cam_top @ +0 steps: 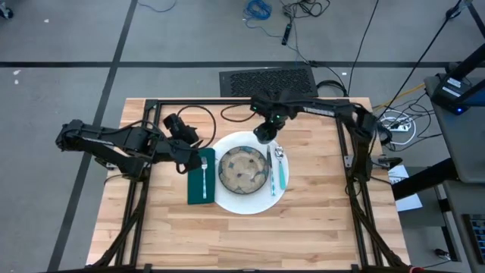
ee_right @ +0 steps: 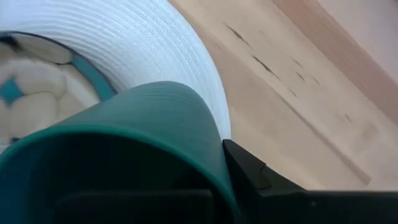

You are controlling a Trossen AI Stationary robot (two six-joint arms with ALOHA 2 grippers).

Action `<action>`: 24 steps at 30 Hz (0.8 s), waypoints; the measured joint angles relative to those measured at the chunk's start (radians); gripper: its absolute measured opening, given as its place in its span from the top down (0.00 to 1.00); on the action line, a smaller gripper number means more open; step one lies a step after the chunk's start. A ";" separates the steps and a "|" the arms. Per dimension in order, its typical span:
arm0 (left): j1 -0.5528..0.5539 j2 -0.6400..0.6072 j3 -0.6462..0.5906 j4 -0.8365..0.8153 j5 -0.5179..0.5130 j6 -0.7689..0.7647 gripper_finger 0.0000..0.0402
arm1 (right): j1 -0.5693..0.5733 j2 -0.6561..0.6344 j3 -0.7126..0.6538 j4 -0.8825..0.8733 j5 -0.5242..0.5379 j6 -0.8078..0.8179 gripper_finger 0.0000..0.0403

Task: Set table place
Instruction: Put the green cup on the top right side of the brown plate

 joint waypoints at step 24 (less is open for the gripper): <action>0.002 0.000 0.000 0.002 -0.023 0.006 0.50 | -0.042 0.174 0.004 0.119 0.014 -0.171 1.00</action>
